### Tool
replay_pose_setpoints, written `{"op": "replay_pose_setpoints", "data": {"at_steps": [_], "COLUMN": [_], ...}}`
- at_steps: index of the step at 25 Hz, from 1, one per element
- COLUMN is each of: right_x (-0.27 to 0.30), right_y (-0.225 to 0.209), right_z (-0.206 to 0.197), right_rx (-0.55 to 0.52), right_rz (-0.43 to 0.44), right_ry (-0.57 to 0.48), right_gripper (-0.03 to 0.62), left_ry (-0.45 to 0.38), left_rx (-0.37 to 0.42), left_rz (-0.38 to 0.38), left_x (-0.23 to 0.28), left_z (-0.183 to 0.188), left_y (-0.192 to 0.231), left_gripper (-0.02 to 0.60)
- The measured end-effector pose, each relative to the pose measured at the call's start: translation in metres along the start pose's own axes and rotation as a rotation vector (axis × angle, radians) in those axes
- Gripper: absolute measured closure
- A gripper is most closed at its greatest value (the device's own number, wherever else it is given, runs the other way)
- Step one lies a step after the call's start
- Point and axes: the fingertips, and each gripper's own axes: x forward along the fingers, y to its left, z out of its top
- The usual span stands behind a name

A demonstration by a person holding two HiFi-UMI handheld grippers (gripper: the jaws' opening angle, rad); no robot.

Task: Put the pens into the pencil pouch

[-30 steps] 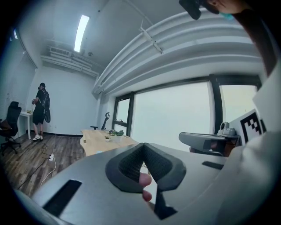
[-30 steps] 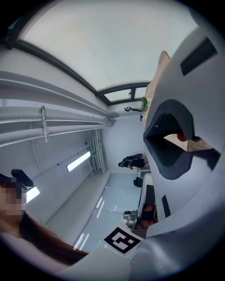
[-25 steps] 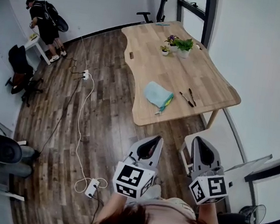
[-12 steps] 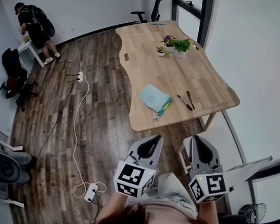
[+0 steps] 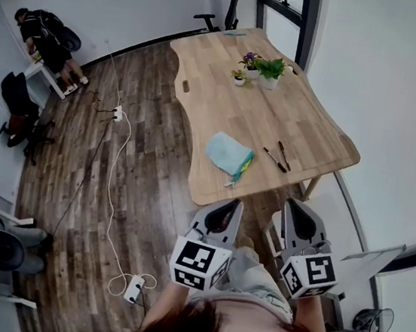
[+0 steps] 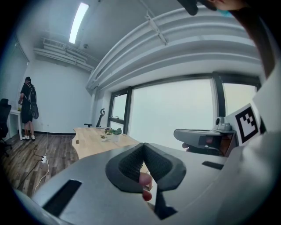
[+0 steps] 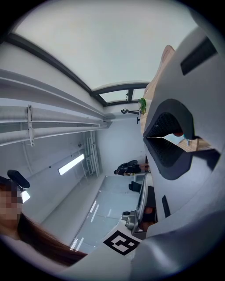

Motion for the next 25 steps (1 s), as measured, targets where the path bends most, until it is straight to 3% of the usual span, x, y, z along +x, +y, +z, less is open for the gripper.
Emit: {"op": "replay_pose_setpoints", "data": {"at_steps": [15, 25], "right_x": [0.074, 0.114], "right_y": [-0.055, -0.085], "right_z": [-0.011, -0.023], "right_rx": [-0.016, -0.047], "right_rz": [0.018, 0.046], "right_ry": [0.031, 0.099], "right_gripper": [0.592, 0.591], "left_ry": [0.032, 0.12], "left_rx": [-0.002, -0.005], "left_rz": [0.004, 0.029], "left_x": [0.084, 0.131], "left_z": [0.007, -0.008], "left_y": [0.034, 0.064], "left_gripper": [0.578, 0.575]}}
